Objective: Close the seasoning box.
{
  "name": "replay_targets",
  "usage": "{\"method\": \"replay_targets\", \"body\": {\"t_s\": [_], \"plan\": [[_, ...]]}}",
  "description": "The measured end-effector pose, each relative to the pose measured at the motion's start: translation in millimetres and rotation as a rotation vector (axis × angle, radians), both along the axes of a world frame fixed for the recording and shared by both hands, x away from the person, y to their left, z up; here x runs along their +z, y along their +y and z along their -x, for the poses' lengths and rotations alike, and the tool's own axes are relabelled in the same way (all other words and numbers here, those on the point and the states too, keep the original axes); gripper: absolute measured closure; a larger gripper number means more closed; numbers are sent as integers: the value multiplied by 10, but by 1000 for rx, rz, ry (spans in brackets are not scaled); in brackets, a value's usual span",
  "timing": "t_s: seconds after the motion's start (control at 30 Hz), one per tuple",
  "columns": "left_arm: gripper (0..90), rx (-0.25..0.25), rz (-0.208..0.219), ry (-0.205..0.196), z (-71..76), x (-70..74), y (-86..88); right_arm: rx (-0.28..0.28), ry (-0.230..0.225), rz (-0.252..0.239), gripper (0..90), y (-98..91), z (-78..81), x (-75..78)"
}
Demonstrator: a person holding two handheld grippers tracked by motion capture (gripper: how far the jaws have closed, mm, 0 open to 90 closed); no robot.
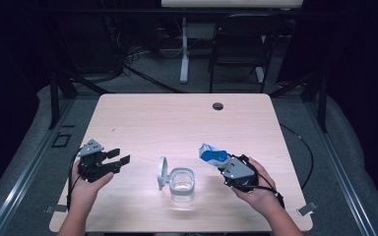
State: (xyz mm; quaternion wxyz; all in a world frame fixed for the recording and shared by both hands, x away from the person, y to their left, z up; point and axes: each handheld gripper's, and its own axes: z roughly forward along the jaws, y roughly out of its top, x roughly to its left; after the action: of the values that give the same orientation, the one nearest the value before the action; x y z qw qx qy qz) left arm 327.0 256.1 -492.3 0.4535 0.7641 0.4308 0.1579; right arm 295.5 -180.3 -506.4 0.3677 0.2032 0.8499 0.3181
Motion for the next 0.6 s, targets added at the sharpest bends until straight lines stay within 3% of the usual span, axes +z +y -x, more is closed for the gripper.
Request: {"method": "replay_targets", "body": {"t_s": [0.43, 0.57, 0.6], "plan": [[462, -2, 0, 0, 2, 6, 3, 61, 16, 107, 478, 92, 47, 39], [462, -2, 0, 1, 2, 8, 7, 71, 19, 111, 479, 117, 50, 24], [462, -2, 0, 0, 2, 7, 7, 74, 24, 134, 479, 119, 53, 37]]}}
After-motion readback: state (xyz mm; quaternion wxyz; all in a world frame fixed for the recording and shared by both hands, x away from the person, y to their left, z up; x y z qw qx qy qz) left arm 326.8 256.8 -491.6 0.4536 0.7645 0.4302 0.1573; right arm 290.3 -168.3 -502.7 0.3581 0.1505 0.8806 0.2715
